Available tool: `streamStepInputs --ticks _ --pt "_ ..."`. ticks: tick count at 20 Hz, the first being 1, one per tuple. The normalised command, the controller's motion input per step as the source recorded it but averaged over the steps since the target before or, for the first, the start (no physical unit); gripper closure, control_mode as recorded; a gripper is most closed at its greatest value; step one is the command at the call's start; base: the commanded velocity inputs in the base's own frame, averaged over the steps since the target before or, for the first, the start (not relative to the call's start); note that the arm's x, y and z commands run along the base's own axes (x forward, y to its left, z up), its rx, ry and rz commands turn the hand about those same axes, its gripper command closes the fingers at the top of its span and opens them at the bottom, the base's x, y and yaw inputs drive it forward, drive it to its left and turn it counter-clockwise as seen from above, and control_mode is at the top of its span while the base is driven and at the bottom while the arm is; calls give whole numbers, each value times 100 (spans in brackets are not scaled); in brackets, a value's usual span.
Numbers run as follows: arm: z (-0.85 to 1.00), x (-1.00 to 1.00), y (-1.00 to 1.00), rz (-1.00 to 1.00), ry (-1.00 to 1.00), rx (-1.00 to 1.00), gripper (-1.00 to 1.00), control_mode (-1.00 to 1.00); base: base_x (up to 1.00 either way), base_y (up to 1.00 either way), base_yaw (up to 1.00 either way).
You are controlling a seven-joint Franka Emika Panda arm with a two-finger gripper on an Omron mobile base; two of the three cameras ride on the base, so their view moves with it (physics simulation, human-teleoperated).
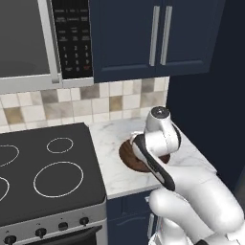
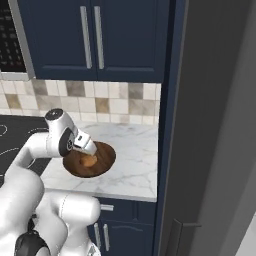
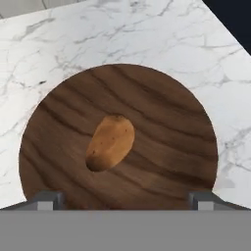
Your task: Take the peach, pear, and potato from the freezer and place them in the bowl on the counter.
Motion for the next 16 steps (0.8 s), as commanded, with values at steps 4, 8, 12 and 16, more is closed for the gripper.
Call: streamStepInputs --ticks 4,8,12,16 --pt "0 -100 -31 0 -3 0 -100 -100 0 0 0" --pt "0 -100 -21 0 0 0 -100 -100 0 0 0" --pt "-2 -50 -4 0 0 0 -100 100 -50 2 0" --pt "0 0 0 0 0 0 -100 100 -100 20 0"
